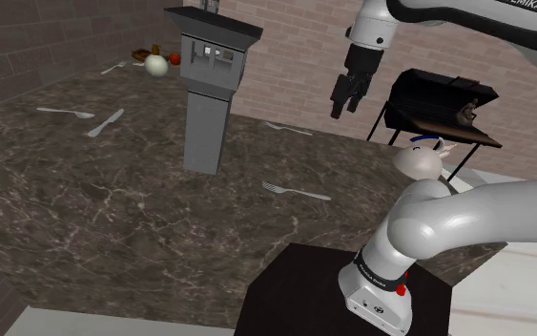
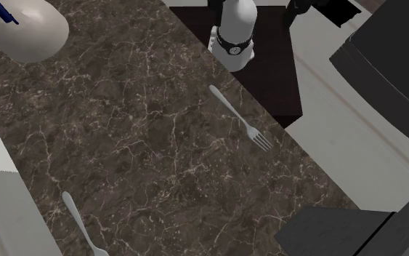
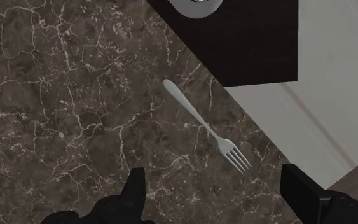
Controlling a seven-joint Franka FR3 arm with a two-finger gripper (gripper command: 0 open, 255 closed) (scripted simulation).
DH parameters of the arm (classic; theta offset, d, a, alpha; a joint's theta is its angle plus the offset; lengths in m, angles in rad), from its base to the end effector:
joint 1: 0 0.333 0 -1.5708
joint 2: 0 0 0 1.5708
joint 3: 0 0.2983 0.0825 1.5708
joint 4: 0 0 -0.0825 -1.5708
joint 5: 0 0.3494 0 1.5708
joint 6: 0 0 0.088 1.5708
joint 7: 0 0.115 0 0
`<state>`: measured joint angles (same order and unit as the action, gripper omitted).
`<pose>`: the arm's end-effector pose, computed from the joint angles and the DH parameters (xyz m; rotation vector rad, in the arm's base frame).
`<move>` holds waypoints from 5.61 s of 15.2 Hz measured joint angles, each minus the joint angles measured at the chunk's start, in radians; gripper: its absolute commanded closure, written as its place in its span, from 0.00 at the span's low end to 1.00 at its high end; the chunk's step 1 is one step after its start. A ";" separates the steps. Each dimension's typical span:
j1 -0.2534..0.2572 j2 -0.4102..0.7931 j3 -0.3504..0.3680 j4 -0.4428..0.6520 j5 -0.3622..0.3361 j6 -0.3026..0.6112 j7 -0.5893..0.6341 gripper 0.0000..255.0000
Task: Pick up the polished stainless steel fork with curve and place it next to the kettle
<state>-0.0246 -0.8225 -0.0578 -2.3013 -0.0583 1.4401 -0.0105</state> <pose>0.2598 -0.0350 0.5918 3.1255 -0.0923 -0.0629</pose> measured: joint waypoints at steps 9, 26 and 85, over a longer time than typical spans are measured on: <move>0.061 0.007 -0.026 -0.226 -0.003 0.257 -0.113 0.00; 0.193 0.284 -0.087 -0.529 0.001 0.888 -0.335 0.00; 0.197 0.116 -0.053 -0.165 0.016 0.357 -0.322 1.00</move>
<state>0.1725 -0.7062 -0.1113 -2.4660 -0.0421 1.7975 -0.3326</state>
